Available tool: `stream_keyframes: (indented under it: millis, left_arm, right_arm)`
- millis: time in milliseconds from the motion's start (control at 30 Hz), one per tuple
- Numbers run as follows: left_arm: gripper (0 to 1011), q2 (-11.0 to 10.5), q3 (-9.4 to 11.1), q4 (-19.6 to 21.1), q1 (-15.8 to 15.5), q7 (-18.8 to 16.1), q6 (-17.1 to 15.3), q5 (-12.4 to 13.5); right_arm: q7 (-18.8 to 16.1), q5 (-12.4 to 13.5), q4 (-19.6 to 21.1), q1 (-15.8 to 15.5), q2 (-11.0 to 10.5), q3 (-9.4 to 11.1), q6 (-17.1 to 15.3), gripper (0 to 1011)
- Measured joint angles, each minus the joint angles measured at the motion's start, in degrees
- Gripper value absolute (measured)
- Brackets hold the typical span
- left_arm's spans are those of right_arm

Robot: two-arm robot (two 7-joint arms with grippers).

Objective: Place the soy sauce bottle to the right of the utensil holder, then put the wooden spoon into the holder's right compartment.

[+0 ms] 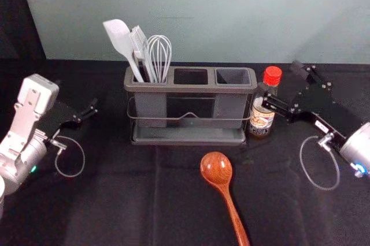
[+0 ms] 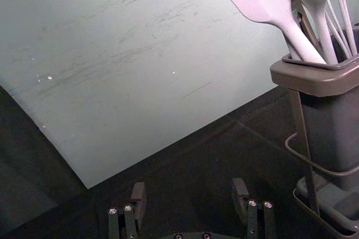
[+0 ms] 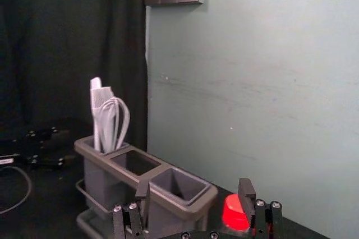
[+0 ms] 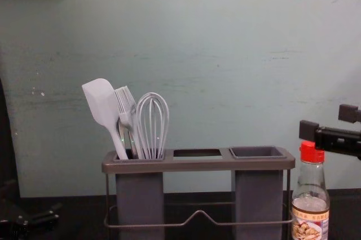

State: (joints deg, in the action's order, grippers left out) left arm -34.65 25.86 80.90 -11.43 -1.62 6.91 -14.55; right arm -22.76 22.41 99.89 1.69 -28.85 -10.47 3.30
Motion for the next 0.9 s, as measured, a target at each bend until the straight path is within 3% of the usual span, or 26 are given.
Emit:
stream_keyframes:
  millis: [500, 900]
  left_arm:
    - [1005, 0.0, 0.0, 0.0, 0.0, 0.0, 0.0, 0.0]
    - [1005, 0.0, 0.0, 0.0, 0.0, 0.0, 0.0, 0.0]
  right_arm:
    - [-0.52, -0.86, 3.21, -4.69, -0.88, -0.56, 0.66, 1004]
    - [-1.67, -2.06, 3.36, -6.29, -1.3, -3.11, 0.22, 1004]
